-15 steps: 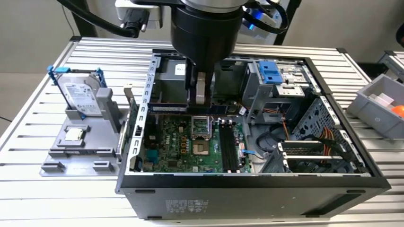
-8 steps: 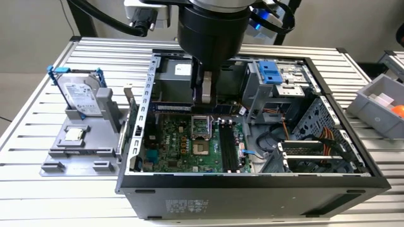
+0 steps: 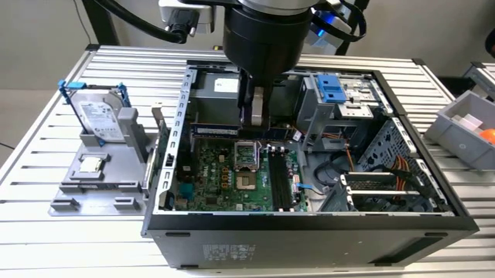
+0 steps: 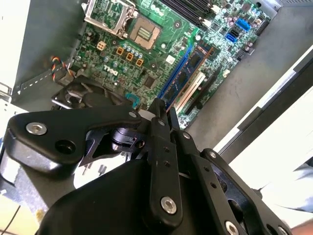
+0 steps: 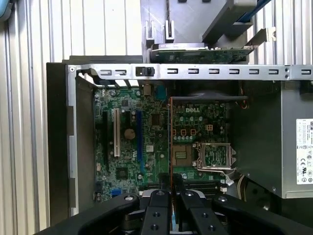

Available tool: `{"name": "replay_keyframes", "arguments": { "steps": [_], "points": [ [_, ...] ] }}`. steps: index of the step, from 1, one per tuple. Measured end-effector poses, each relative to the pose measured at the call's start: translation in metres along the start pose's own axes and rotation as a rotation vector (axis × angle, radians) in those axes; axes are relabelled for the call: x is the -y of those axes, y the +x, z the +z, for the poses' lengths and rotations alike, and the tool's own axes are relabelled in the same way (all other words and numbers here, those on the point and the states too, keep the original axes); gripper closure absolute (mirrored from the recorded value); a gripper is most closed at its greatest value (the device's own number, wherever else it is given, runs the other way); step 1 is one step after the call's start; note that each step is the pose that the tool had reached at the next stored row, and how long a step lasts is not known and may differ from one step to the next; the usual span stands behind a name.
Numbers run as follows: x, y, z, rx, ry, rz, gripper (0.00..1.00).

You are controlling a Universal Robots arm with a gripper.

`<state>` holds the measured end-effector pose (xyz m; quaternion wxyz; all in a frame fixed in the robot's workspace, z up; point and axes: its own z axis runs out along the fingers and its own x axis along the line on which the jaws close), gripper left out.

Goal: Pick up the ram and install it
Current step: 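Pick up the ram and move it above insertion slot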

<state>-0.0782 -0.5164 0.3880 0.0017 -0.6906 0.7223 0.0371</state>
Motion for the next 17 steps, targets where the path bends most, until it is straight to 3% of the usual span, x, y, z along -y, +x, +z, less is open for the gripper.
{"name": "replay_keyframes", "arguments": {
  "steps": [11,17],
  "points": [
    [0.0004,0.0,0.0,-0.0001,0.0,0.0,1.0],
    [0.0046,-0.0002,-0.0002,0.0,0.0,0.0,1.0]
  ]
}}
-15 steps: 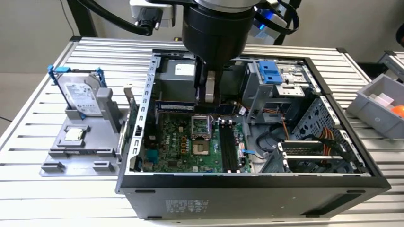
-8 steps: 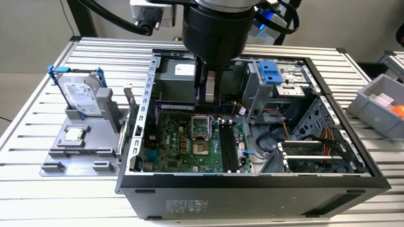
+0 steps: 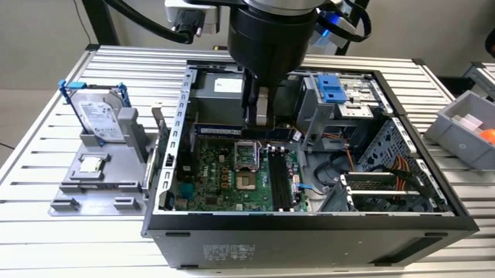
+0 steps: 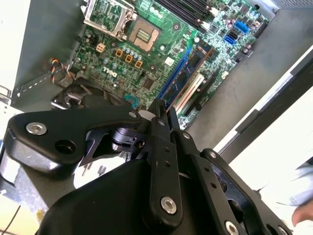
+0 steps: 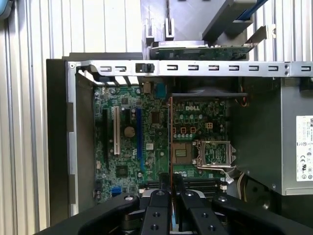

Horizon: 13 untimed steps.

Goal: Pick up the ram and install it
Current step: 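Pick up the ram and move it above insertion slot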

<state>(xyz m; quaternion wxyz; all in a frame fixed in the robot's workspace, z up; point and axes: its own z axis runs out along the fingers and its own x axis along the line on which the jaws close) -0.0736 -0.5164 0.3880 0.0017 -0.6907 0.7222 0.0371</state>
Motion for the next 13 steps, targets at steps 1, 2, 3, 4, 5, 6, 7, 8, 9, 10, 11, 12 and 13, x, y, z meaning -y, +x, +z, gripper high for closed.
{"name": "replay_keyframes", "arguments": {
  "steps": [1,2,3,4,5,6,7,8,9,10,11,12,13],
  "points": [
    [0.0007,0.0,0.0,0.0001,0.0,0.0,1.0],
    [0.0014,-0.0001,-0.0001,0.0,0.0,0.0,1.0],
    [0.0021,-0.0001,-0.0001,0.0,0.0,0.0,1.0],
    [0.0028,-0.0001,-0.0001,0.0,0.0,0.0,1.0],
    [0.0036,-0.0002,-0.0002,0.0,0.0,0.0,1.0],
    [0.0043,-0.0002,-0.0002,0.0,0.0,0.0,1.0],
    [0.0051,-0.0002,-0.0002,0.0,0.0,0.0,1.0],
    [0.0059,-0.0003,-0.0003,0.0,0.0,0.0,1.0],
    [0.0068,-0.0003,-0.0003,0.0001,0.0,0.0,1.0],
    [0.0077,-0.0004,-0.0003,0.0001,0.0,0.0,1.0],
    [0.0088,-0.0004,-0.0004,0.0001,0.0,0.0,1.0],
    [0.0098,-0.0005,-0.0005,0.0,0.0,0.0,1.0],
    [0.0107,-0.0005,-0.0005,-0.0001,0.0,0.0,1.0]
  ]
}}
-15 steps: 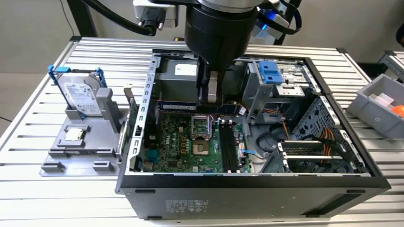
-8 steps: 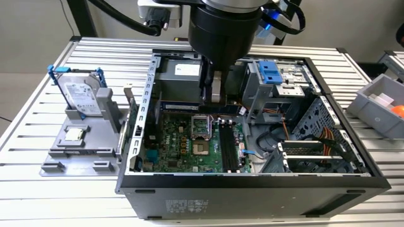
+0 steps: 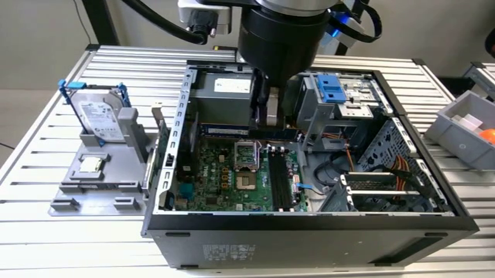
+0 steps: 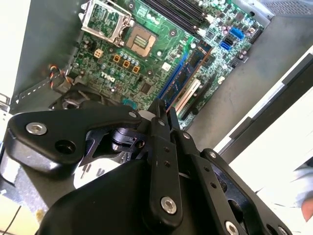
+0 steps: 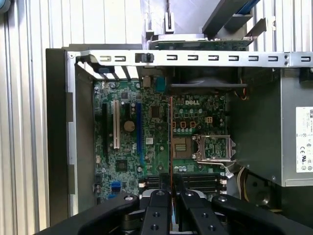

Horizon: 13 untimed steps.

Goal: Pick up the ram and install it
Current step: 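Pick up the ram and move it above insertion slot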

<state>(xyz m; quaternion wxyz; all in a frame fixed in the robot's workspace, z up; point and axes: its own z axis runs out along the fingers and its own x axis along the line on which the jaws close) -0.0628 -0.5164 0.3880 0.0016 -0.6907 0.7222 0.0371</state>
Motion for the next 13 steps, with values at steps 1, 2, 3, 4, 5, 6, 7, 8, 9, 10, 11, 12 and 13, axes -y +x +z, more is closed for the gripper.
{"name": "replay_keyframes", "arguments": {
  "steps": [1,2,3,4,5,6,7,8,9,10,11,12,13],
  "points": [
    [0.001,0.0,0.0,0.0001,0.0,0.0,1.0],
    [0.002,-0.0001,-0.0001,0.0,0.0,0.0,1.0],
    [0.0029,-0.0001,-0.0001,0.0001,0.0,0.0,1.0],
    [0.0039,-0.0002,-0.0002,0.0001,0.0,0.0,1.0],
    [0.005,-0.0002,-0.0002,0.0001,0.0,0.0,1.0],
    [0.006,-0.0003,-0.0003,0.0001,0.0,0.0,1.0],
    [0.007,-0.0003,-0.0004,0.0,-0.0001,0.0,1.0],
    [0.008,-0.0004,-0.0004,0.0001,0.0,0.0,1.0],
    [0.0091,-0.0004,-0.0004,0.0001,-0.0001,0.0,1.0],
    [0.0101,-0.0005,-0.0005,0.0,-0.0001,0.0,1.0],
    [0.011,-0.0005,-0.0005,0.0001,-0.0001,0.0,1.0],
    [0.0122,-0.0005,-0.0006,0.0001,-0.0001,0.0,1.0],
    [0.0133,-0.0006,-0.0006,0.0,-0.0002,0.0,1.0]
  ]
}}
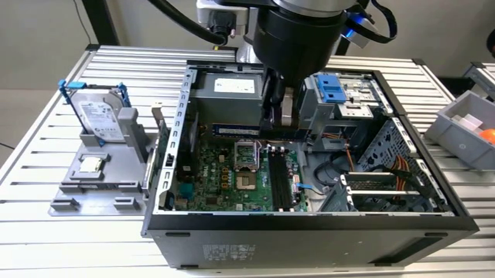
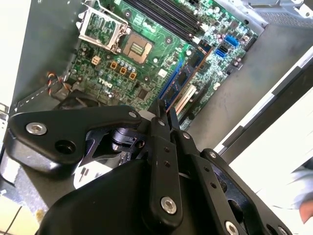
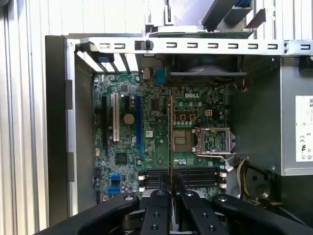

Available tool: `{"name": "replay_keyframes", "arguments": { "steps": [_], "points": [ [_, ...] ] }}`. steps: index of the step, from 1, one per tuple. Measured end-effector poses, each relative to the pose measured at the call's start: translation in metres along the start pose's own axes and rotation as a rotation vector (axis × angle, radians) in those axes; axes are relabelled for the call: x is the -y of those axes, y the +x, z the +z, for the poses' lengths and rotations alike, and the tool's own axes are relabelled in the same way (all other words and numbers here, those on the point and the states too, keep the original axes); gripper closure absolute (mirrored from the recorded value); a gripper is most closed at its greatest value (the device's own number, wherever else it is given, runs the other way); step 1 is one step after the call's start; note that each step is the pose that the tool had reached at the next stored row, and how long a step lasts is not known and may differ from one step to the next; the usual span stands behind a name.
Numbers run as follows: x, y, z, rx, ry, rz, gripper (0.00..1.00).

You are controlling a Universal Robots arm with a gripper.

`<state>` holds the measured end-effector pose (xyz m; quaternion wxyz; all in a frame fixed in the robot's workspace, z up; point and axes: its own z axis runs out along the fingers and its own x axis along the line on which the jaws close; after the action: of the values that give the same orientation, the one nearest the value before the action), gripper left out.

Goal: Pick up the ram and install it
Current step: 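Pick up the ram and move it above insertion slot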

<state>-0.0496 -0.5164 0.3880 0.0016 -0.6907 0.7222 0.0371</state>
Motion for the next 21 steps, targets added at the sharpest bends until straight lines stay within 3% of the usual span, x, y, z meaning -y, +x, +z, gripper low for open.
{"name": "replay_keyframes", "arguments": {
  "steps": [21],
  "points": [
    [0.0215,-0.001,-0.001,0.0,-0.0011,0.0,1.0]
  ]
}}
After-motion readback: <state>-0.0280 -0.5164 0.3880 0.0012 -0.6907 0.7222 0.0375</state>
